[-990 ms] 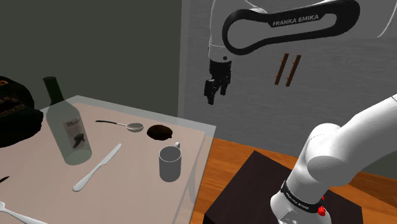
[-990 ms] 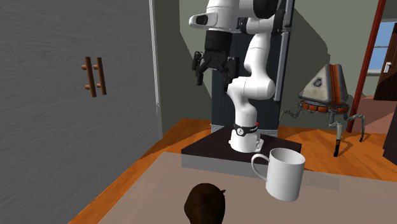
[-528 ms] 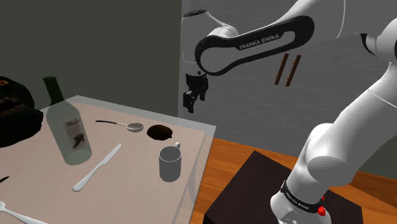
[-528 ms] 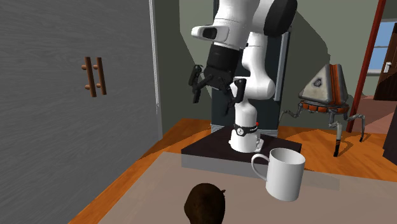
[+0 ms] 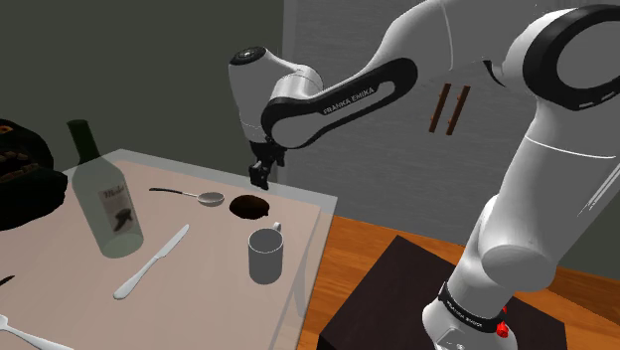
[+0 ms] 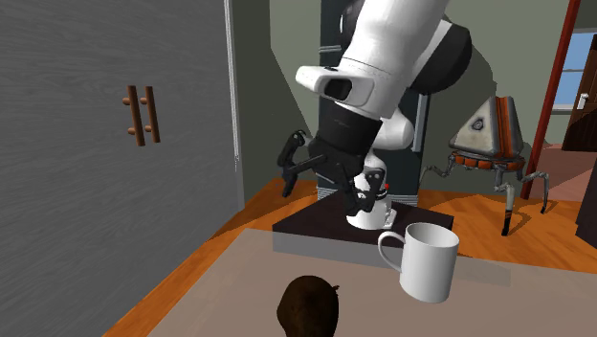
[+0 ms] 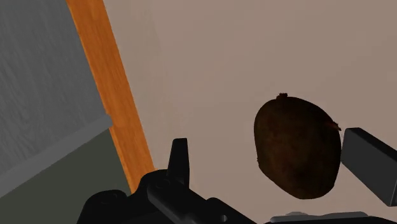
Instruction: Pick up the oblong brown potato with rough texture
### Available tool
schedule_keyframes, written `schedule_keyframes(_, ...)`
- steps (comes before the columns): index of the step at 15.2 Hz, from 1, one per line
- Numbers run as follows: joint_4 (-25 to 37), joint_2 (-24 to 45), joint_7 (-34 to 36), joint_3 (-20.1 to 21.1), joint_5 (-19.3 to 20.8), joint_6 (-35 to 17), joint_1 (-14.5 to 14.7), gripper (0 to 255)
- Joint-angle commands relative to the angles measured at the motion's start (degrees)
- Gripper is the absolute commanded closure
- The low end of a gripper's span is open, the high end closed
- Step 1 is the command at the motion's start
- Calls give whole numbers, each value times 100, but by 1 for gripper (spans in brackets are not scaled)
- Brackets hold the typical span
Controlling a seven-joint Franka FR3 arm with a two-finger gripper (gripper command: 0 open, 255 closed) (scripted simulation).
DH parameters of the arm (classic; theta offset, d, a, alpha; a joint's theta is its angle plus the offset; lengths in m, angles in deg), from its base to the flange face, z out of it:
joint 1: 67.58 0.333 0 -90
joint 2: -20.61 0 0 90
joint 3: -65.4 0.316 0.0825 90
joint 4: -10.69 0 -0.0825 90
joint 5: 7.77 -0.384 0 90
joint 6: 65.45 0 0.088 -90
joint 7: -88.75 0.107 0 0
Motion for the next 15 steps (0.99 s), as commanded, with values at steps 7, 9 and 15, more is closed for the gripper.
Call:
schedule_keyframes(7, 1396, 1808, 512, 45, 1467, 54, 541, 0)
schedule_keyframes(9, 1785, 2233, 562, 0, 1764, 116, 718, 0)
schedule_keyframes(15, 1670, 2461, 791, -72, 1928, -151, 751, 0)
